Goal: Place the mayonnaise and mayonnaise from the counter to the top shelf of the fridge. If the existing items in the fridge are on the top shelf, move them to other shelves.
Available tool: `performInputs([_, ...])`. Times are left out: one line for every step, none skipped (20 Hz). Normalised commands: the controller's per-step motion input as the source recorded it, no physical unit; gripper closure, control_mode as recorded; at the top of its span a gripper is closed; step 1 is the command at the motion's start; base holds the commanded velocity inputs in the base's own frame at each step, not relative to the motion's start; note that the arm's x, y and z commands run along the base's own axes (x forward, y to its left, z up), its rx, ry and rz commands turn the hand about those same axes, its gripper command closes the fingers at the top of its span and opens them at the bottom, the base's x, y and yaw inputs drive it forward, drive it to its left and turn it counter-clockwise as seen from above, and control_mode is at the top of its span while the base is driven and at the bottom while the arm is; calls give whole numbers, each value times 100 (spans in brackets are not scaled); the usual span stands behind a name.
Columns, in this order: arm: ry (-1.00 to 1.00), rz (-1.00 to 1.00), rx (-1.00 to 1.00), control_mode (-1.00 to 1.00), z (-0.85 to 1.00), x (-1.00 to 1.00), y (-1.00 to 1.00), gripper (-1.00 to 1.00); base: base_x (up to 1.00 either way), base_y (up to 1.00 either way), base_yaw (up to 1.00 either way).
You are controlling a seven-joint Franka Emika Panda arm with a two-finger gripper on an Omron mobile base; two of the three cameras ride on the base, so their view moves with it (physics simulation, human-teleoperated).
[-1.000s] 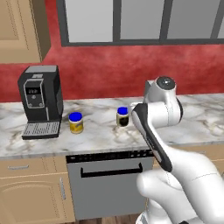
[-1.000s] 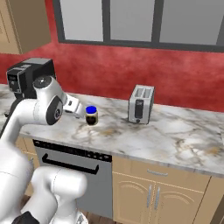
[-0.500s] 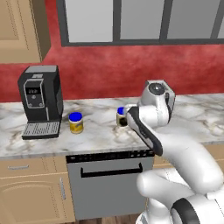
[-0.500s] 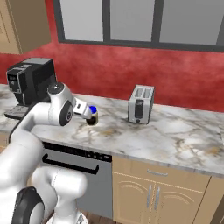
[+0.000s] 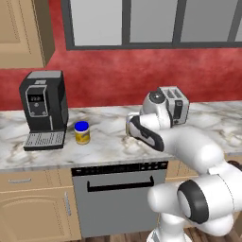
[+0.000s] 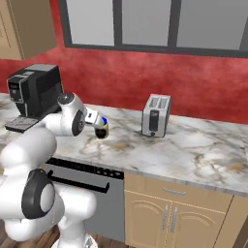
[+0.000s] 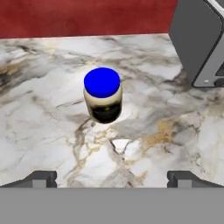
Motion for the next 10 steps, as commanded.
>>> performInputs([0,0,-3,-100,-31,44,9,-100,0,0,0])
performInputs([0,0,-3,-100,-34,45,6,-100,0,0,0])
performInputs([0,0,-1,-100,-36,46,0,-100,0,0,0])
performInputs([0,0,-1,-100,-39,48,0,-100,0,0,0])
performInputs([0,0,0,-100,-38,49,0,-100,0,0,0])
performInputs([0,0,0,-100,-36,47,0,-100,0,0,0])
performInputs([0,0,0,-100,-35,46,0,-100,0,0,0])
performInputs([0,0,0,-100,-35,43,0,-100,0,0,0])
performInputs([0,0,0,-100,-34,40,0,-100,0,0,0])
performInputs([0,0,0,-100,-26,39,0,-100,0,0,0])
